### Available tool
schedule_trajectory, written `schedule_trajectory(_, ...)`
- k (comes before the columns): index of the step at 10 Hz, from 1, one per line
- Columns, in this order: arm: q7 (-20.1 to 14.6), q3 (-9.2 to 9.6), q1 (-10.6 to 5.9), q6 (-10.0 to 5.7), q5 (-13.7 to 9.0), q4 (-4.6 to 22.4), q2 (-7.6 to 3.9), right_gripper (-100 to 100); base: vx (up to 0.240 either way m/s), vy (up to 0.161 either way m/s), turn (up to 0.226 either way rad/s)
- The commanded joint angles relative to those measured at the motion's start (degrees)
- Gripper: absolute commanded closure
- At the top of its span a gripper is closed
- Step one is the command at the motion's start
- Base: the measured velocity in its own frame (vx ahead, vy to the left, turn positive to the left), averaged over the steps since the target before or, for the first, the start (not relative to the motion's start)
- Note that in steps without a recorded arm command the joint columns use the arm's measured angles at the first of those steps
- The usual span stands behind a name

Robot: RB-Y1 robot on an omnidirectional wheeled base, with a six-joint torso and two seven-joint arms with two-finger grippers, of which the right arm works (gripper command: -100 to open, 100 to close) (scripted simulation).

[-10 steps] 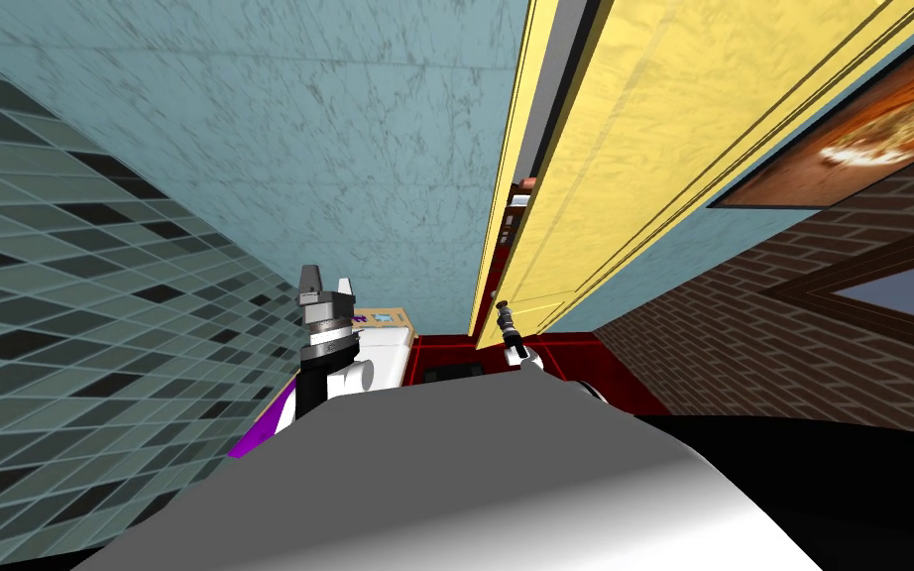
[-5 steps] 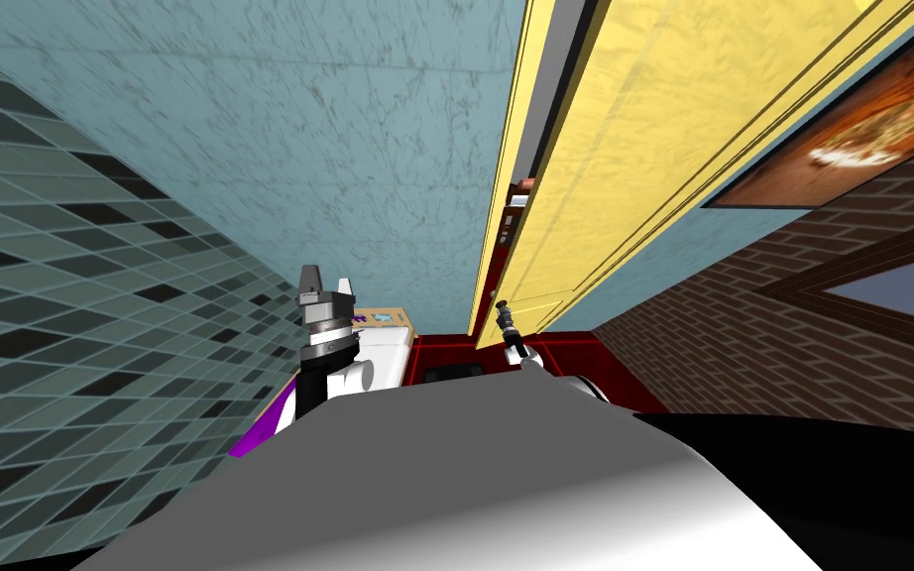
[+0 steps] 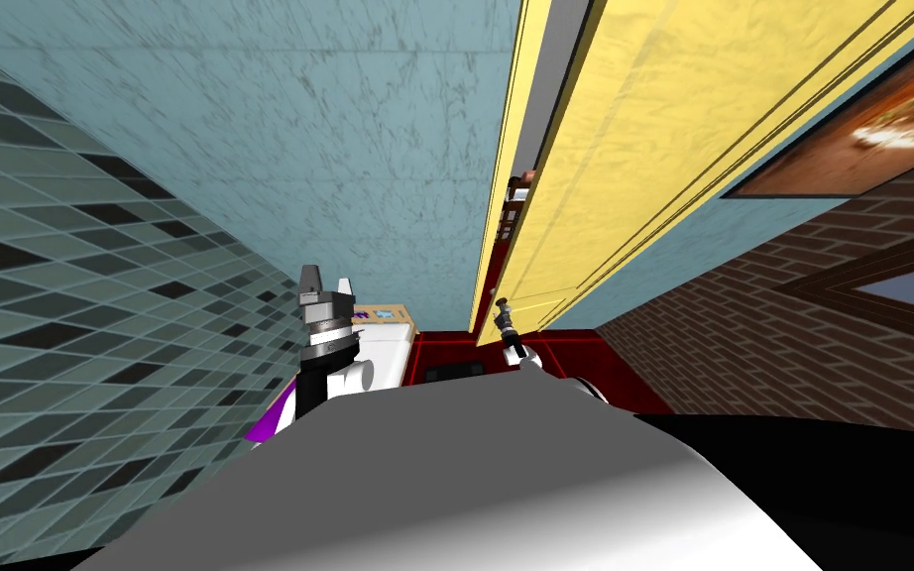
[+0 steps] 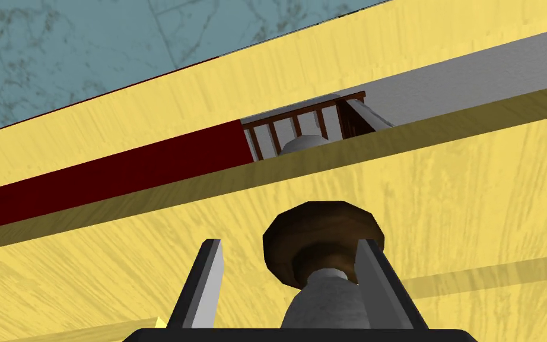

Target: Pull the door open

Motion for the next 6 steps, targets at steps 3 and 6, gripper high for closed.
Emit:
schedule_trajectory(3, -5.97, 0.25, 0.06, 0.07, -1.67, -0.49, -0.25, -100, -0.06, -0.049, 0.057)
schedule_trajectory(6, -10.07, 0.63, 0.0, 0.05, -2.77, -0.57, -0.16, -100, -0.057, -0.04, 0.059)
